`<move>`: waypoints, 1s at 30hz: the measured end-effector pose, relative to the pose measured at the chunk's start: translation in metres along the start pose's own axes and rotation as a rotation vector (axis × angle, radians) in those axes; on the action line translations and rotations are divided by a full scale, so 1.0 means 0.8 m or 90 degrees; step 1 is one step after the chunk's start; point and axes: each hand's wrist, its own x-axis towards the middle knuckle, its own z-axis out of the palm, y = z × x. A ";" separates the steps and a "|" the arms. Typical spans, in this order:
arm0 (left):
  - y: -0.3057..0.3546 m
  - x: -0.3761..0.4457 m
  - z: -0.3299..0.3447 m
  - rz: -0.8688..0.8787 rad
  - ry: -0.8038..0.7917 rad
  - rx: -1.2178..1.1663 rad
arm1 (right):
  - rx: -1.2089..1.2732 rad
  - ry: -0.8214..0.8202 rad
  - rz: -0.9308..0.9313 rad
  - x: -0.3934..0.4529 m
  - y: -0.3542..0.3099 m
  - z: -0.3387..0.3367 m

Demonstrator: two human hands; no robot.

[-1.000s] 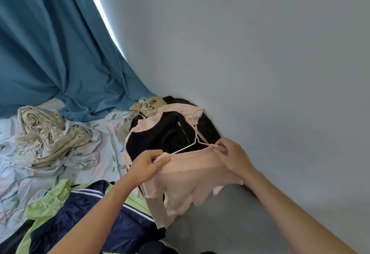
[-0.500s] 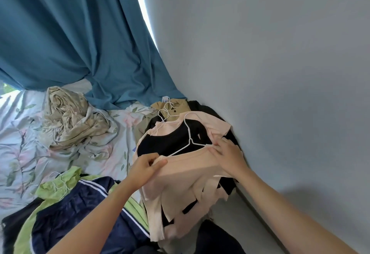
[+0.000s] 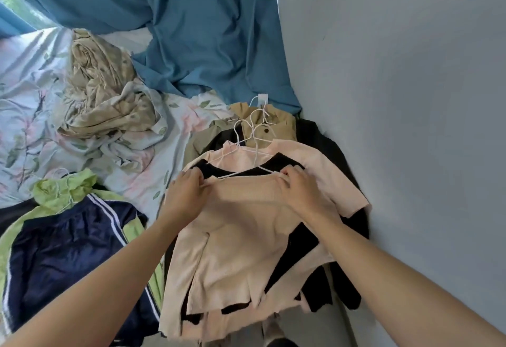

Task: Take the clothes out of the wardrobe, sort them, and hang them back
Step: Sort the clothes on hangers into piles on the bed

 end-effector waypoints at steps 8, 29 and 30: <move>-0.069 0.004 0.093 0.005 0.007 0.076 | -0.146 0.022 -0.123 0.022 0.018 0.096; -0.376 -0.169 0.094 -0.163 -0.007 0.052 | -0.128 -0.200 -0.407 -0.044 -0.243 0.323; -0.399 -0.172 0.095 -0.181 -0.007 0.048 | -0.131 -0.204 -0.411 -0.047 -0.259 0.341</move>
